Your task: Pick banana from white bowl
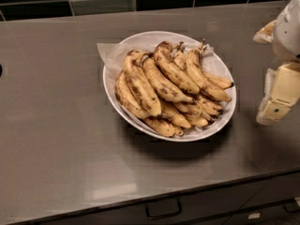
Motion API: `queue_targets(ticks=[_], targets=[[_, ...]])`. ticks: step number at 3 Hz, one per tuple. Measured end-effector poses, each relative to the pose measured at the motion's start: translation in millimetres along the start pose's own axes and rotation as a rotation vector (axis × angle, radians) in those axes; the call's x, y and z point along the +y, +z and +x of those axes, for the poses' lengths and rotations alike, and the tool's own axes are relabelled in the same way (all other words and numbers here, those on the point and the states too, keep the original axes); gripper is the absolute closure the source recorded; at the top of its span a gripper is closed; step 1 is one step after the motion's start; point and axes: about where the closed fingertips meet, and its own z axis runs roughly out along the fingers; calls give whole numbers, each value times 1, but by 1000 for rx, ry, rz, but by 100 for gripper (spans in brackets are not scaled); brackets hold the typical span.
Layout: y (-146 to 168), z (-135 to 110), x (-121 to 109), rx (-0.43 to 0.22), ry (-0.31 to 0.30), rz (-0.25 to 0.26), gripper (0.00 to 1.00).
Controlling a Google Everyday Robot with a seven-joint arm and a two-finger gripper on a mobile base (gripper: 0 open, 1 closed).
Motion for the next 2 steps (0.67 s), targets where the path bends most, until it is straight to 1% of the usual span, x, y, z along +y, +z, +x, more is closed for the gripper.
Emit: queue_targets(ticks=[1,2], targets=[[0,0,0,0,0,0,0],[0,0,0,-1,0,2,12]])
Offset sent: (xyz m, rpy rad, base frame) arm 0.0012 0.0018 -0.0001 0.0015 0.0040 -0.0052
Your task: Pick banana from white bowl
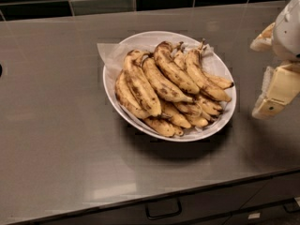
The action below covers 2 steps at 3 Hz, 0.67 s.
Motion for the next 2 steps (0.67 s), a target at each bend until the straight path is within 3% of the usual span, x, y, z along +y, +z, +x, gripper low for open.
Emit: queue_targets(ticks=[1,2], targets=[[0,-3,-1,-5,14,1,27],[0,-3,-1,-5,14,1,13]])
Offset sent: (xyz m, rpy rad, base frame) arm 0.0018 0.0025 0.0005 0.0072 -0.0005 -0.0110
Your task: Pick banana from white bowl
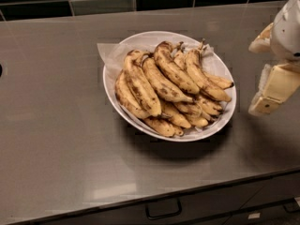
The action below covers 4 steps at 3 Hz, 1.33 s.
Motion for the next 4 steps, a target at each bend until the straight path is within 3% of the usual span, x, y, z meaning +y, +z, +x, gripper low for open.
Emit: queue_targets(ticks=[1,2,3,4], targets=[[0,0,0,0,0,0,0],[0,-1,0,-1,0,2,0],[0,-26,-6,-12,21,-22,0],[9,-56,-15,-63,54,-57,0]])
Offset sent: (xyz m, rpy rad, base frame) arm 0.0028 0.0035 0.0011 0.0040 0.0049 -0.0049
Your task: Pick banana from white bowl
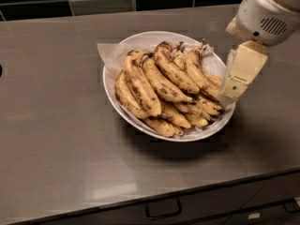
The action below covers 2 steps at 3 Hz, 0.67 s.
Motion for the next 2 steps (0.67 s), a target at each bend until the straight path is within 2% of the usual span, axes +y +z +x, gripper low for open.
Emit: queue_targets(ticks=[1,2], targets=[[11,-30,-9,-55,-3,-28,0],[17,-48,-15,-114,20,-40,0]])
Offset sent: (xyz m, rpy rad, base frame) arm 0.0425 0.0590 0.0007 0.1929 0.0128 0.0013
